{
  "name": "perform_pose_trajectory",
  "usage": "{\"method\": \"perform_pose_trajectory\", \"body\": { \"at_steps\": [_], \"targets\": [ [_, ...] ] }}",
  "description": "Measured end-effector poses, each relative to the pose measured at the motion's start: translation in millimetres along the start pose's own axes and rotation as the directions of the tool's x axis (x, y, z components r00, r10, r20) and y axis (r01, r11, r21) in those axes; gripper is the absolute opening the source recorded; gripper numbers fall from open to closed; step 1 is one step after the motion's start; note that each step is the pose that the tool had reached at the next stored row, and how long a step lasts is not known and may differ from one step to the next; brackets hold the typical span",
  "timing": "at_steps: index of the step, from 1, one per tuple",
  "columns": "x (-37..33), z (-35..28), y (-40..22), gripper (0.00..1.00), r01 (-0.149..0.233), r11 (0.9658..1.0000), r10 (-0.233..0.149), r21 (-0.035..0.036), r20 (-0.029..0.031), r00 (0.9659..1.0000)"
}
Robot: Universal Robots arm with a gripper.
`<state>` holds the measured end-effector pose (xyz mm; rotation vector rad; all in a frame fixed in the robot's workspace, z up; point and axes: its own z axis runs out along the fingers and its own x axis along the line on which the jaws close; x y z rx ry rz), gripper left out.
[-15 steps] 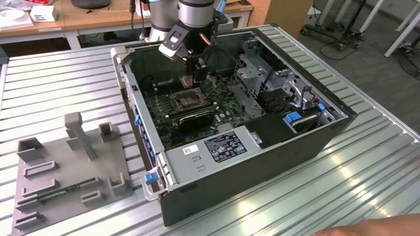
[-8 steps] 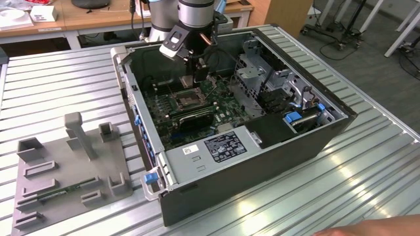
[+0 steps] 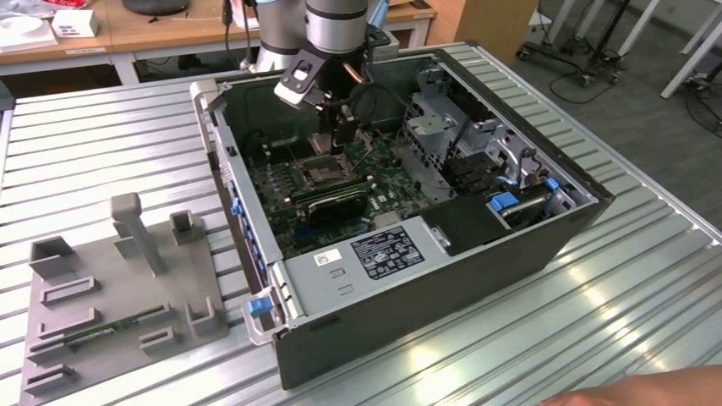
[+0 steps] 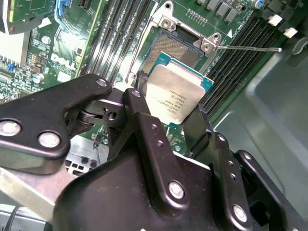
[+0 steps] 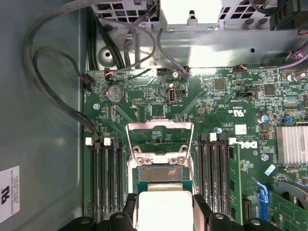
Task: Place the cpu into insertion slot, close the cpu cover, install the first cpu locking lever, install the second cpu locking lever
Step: 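Place the cpu into insertion slot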
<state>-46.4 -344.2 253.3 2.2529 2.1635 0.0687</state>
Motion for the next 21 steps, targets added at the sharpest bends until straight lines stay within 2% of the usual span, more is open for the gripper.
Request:
{"method": "perform_pose_trajectory", "body": {
  "at_steps": [21],
  "targets": [
    [-0.1,5.3,-0.3,0.54,0.0,1.0,0.0,0.0001,-0.0009,1.0]
  ]
}}
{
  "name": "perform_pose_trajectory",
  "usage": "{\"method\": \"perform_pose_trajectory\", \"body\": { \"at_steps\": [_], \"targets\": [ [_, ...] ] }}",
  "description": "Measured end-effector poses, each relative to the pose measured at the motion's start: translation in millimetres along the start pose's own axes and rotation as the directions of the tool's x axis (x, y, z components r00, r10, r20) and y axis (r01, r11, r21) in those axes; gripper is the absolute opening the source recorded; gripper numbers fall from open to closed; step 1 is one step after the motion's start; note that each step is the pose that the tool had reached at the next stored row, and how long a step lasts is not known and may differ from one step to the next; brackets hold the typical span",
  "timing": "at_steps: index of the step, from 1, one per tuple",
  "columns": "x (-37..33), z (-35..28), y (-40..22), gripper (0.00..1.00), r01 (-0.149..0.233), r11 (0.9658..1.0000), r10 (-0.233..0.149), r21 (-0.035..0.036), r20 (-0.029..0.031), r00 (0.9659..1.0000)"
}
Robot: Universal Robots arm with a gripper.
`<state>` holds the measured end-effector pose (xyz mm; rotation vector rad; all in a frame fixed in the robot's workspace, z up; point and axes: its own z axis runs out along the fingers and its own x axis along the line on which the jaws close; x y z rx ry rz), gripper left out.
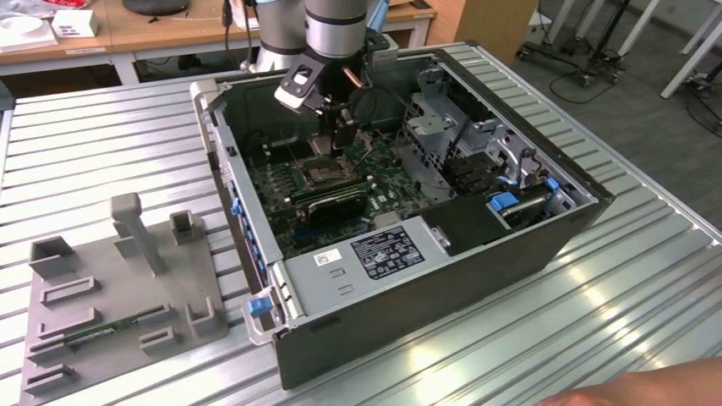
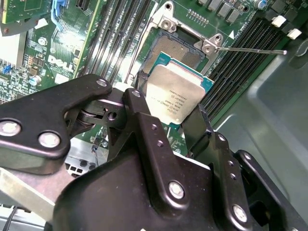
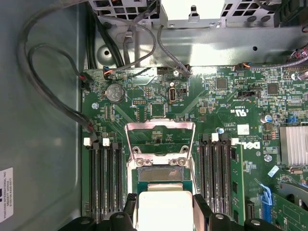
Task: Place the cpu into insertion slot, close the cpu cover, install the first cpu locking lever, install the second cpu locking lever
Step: 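Place the cpu into insertion slot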
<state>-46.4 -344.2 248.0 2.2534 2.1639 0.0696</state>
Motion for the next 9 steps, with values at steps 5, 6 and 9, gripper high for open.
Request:
{"method": "perform_pose_trajectory", "body": {
  "at_steps": [5,6,9],
  "targets": [
    [0.0,2.7,-0.1,0.54,0.0,1.0,0.0,0.0,0.0,1.0],
    [-0.1,3.2,-0.1,0.54,0.0,1.0,0.0,0.0,-0.0001,1.0],
    [-0.1,6.6,-0.3,0.54,0.0,1.0,0.0,0.0,0.0,1.0]
  ]
}}
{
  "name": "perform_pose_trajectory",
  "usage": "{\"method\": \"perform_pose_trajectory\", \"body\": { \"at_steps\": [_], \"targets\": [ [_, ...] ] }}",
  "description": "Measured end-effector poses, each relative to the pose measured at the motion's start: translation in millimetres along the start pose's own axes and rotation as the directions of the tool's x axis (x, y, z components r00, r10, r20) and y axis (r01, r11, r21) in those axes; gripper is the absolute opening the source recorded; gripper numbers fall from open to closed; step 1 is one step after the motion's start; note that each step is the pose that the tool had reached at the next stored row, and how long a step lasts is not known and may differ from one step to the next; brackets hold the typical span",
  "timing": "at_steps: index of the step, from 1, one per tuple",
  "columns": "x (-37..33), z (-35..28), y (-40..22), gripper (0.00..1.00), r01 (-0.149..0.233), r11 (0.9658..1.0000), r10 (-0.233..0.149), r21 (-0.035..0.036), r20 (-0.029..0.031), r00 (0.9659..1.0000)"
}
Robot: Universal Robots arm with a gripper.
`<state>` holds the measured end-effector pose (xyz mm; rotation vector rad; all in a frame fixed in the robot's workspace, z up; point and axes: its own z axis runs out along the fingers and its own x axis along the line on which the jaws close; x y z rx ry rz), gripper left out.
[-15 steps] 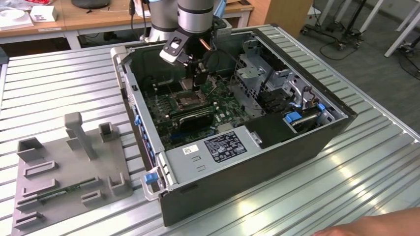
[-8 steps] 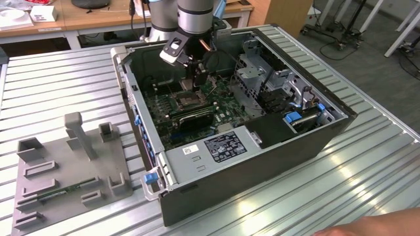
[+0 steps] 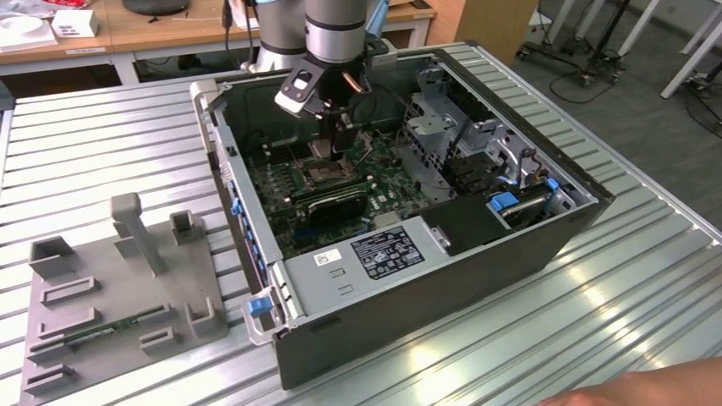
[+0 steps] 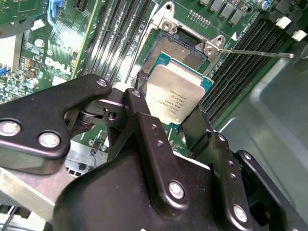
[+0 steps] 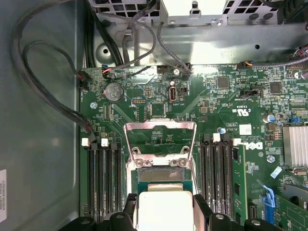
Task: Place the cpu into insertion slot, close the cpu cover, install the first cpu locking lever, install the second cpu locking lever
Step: 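Place the cpu into insertion slot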
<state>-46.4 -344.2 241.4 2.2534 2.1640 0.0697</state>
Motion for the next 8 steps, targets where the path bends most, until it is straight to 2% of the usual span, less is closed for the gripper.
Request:
{"method": "perform_pose_trajectory", "body": {
  "at_steps": [4,8],
  "targets": [
    [-0.1,7.2,-0.3,0.54,0.0,1.0,0.0,0.0,0.0,1.0],
    [-0.3,11.7,-0.5,0.54,0.0,1.0,0.0,0.0001,0.0,1.0]
  ]
}}
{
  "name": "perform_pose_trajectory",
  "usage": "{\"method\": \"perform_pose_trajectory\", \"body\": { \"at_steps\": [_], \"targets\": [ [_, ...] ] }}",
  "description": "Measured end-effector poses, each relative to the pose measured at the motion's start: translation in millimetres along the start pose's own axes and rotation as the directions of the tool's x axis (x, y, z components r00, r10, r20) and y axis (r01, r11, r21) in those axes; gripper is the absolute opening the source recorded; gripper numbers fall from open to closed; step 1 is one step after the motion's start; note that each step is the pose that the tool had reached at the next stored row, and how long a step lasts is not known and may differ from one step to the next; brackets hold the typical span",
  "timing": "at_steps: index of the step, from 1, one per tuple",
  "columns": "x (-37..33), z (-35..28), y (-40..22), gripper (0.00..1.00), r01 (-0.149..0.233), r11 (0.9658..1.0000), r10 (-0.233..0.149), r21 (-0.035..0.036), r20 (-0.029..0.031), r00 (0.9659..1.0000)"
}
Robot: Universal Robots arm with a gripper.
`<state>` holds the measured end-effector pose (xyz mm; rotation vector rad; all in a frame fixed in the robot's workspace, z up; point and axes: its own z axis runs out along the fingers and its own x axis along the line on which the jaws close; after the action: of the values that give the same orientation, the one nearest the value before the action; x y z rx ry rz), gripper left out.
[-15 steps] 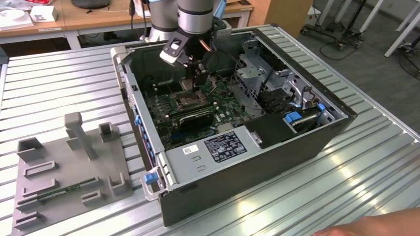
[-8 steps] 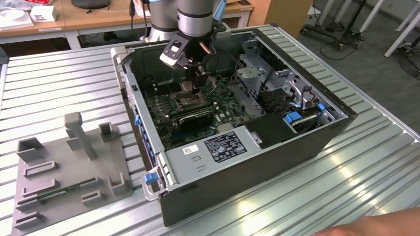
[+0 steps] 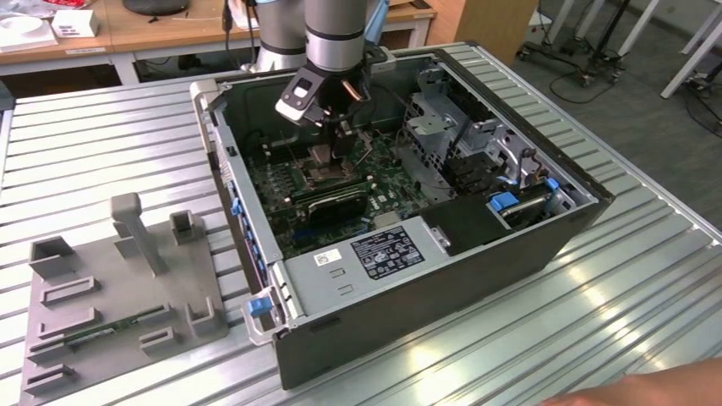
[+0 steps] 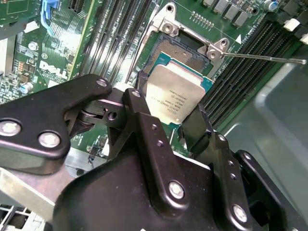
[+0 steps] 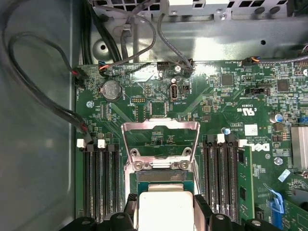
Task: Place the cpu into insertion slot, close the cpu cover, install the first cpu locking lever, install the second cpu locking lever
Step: 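Place the cpu into insertion slot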
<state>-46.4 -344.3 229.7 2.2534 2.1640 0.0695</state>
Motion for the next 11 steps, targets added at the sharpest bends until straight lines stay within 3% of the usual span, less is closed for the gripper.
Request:
{"method": "perform_pose_trajectory", "body": {
  "at_steps": [4,11],
  "targets": [
    [-0.1,3.9,-0.2,0.54,0.001,1.0,-0.001,-0.0002,-0.0002,1.0],
    [-0.1,4.2,-0.2,0.54,0.001,1.0,-0.001,-0.0002,0.0,1.0]
  ]
}}
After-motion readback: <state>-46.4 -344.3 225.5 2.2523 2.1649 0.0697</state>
